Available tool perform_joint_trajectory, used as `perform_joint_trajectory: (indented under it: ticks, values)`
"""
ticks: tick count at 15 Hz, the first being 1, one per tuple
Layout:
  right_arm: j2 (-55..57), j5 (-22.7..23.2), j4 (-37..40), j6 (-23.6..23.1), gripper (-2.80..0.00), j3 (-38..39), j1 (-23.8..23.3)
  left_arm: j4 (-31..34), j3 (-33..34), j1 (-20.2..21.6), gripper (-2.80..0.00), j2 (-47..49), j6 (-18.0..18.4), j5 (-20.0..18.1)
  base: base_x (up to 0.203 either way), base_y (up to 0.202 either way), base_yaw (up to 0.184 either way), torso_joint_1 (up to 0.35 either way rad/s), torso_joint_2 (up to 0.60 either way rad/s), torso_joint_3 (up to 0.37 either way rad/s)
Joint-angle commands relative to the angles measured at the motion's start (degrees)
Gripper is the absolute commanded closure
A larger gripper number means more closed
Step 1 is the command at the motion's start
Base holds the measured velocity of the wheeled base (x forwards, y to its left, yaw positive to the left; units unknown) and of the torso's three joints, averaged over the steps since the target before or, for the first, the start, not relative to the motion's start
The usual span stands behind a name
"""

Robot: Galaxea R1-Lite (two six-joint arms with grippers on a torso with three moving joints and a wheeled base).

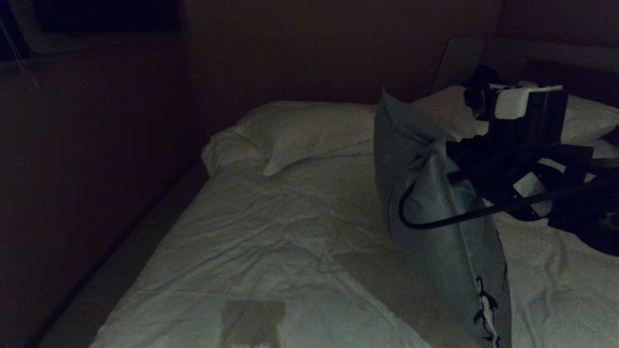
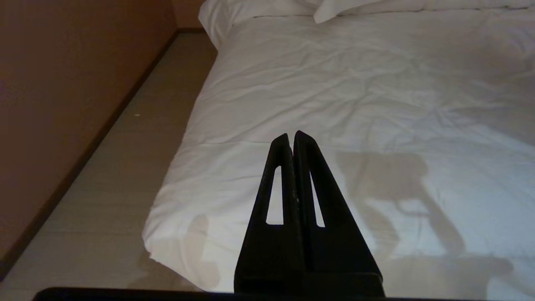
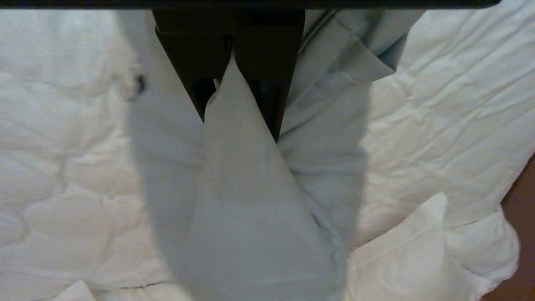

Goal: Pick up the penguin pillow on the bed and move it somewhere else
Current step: Move to the foot of the bed, then place the pillow at the end of the bed

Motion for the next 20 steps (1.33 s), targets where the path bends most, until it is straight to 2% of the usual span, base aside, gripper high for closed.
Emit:
perform_joint_trajectory:
  ticks: [1, 6, 10, 13, 17, 18, 20]
  values:
    - [0.6, -1.13, -0.18, 0.01, 0.0, -0.23, 0.22, 0.0, 0.0, 0.0, 0.0, 0.0, 0.01, 0.0, 0.0, 0.0, 0.0, 0.0, 0.0, 0.0]
    - [2.29, -4.3, -0.18, -0.71, 0.0, -3.02, 0.49, 0.0, 0.0, 0.0, 0.0, 0.0, 0.03, 0.0, 0.0, 0.0, 0.0, 0.0, 0.0, 0.0]
    - [9.43, -6.61, -2.54, -7.78, 0.0, -11.14, 2.05, 0.0, 0.0, 0.0, 0.0, 0.0, 0.03, 0.0, 0.0, 0.0, 0.0, 0.0, 0.0, 0.0]
    - [17.74, -7.72, -11.12, -14.23, 0.0, -13.54, 4.22, 0.0, 0.0, 0.0, 0.0, 0.0, 0.03, 0.0, 0.0, 0.0, 0.0, 0.0, 0.0, 0.0]
    - [28.92, -9.19, -33.68, -24.78, 0.0, -14.22, 7.47, 0.0, 0.0, 0.0, 0.0, 0.0, 0.01, 0.0, 0.0, 0.0, 0.0, 0.0, 0.0, 0.0]
    - [30.73, -9.19, -36.6, -26.26, 0.0, -14.32, 8.93, 0.0, 0.0, 0.0, 0.0, 0.0, 0.03, 0.0, 0.0, 0.0, 0.0, 0.0, 0.0, 0.0]
    - [32.0, -9.06, -37.32, -26.87, 0.0, -14.66, 11.43, 0.0, 0.0, 0.0, 0.0, 0.0, 0.03, 0.0, 0.0, 0.0, 0.0, 0.0, 0.0, 0.0]
